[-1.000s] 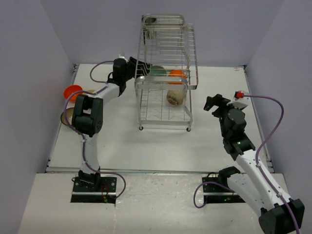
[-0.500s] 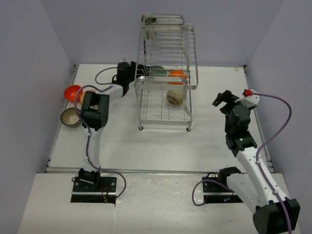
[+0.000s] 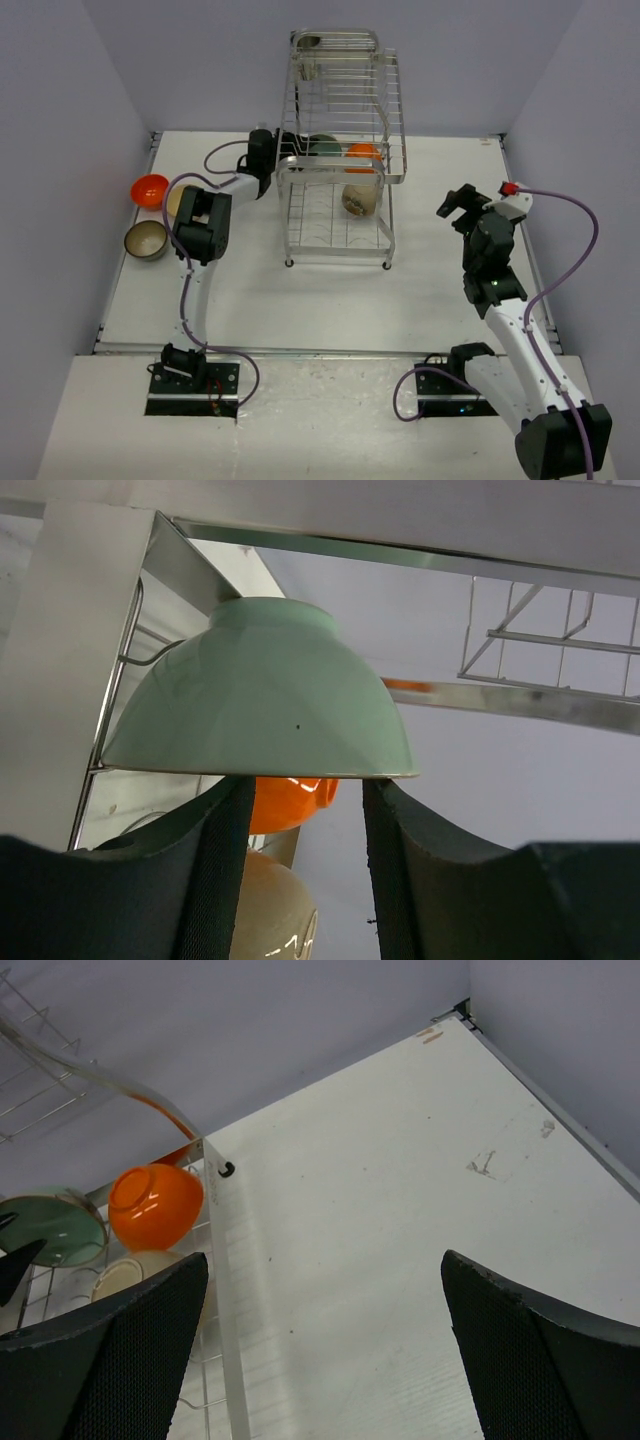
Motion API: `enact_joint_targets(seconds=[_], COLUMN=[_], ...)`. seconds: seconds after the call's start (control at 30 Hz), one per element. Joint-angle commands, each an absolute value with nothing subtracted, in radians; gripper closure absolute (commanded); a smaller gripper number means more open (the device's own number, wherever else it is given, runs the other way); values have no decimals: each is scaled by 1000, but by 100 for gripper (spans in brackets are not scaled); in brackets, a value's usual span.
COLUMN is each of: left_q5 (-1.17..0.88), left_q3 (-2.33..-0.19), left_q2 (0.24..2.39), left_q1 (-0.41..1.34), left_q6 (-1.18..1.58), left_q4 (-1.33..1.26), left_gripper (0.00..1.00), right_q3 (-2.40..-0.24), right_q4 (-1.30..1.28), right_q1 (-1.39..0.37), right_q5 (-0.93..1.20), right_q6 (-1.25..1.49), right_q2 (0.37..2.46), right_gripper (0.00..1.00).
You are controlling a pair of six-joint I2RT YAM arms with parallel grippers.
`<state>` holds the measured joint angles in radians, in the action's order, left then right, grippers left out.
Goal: Unload the bowls from the dish rack
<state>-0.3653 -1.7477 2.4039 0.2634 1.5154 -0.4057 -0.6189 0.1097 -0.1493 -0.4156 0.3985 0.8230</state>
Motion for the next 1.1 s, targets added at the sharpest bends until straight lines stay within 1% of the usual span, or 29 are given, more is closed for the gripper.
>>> enact_joint_targets(seconds=[0.0, 0.27, 0.4, 0.53, 0.6, 0.77, 0.97, 1.07], left_q5=[-357, -354, -356, -354, -345, -301, -212, -169], left_q3=[-1746, -1579, -1557, -1540, -1526, -1548, -1649, -1687], left_q2=[2379, 2263, 2240, 2220, 2209, 2207, 2244, 2266], left_q1=[261, 273, 285, 302, 307, 314, 328, 334], left_q6=[1554, 1559, 1558, 1555, 1560, 1562, 1545, 1543], left_q4=[-503, -583, -589, -624, -635, -626, -513, -500], left_gripper=[52, 51, 50, 44, 43, 43, 43, 43], right_q3=[-641, -624, -621, -623, -618, -612, -611, -598], right_q4=[141, 127, 120, 112, 109, 107, 106, 110], right_q1=[-147, -147, -146, -147, -147, -147, -147, -146], right_q5=[-410, -396, -393, -388, -388, -385, -387, -394], right_q6=[393, 411, 414, 414, 414, 416, 397, 379], right_q2=[822, 795, 778, 769, 761, 750, 736, 718], right_gripper=[1, 1, 1, 1, 1, 1, 1, 1])
